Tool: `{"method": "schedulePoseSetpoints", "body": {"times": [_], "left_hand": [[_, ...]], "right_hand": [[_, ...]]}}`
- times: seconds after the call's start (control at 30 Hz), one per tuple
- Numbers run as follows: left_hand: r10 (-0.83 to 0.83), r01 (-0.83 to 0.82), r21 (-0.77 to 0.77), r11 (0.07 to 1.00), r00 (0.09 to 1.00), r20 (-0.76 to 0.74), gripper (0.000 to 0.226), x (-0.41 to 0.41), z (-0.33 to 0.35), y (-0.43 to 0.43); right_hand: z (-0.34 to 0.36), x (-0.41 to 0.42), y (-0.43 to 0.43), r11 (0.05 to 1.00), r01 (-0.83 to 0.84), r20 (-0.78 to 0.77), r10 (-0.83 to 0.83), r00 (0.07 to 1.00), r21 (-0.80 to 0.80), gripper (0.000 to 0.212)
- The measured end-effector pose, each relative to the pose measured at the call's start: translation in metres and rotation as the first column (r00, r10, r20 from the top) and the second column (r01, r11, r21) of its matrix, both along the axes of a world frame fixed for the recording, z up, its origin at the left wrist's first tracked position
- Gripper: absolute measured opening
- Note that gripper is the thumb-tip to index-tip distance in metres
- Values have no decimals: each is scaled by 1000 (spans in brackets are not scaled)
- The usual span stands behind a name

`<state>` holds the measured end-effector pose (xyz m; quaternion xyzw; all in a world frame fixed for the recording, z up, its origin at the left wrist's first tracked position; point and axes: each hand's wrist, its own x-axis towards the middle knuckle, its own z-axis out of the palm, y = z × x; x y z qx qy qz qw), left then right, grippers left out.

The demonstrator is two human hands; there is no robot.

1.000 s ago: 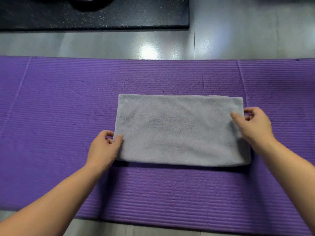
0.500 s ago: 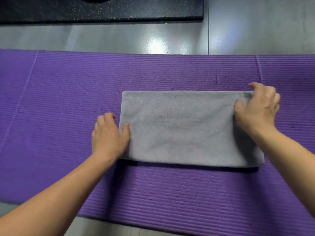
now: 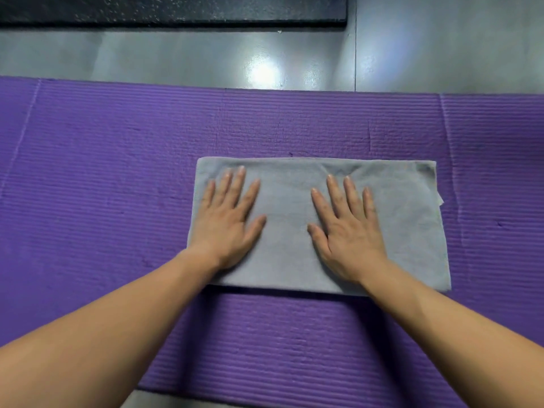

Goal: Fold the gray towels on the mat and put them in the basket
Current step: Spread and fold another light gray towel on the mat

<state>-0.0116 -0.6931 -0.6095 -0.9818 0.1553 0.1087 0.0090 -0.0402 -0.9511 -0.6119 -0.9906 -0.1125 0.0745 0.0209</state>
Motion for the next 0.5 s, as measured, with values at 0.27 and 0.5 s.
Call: {"method": "schedulePoseSetpoints", "body": {"times": [0.27, 0.5], "left_hand": [[18, -17, -15, 1000, 996, 90, 67, -18, 21, -19], [7, -6, -38, 999, 1000, 11, 67, -58, 0, -42]], "right_hand": [[0, 2, 3, 1000, 3, 4, -3, 1000, -18, 69], [3, -49, -36, 1000, 20, -25, -20, 999, -1, 70]]}}
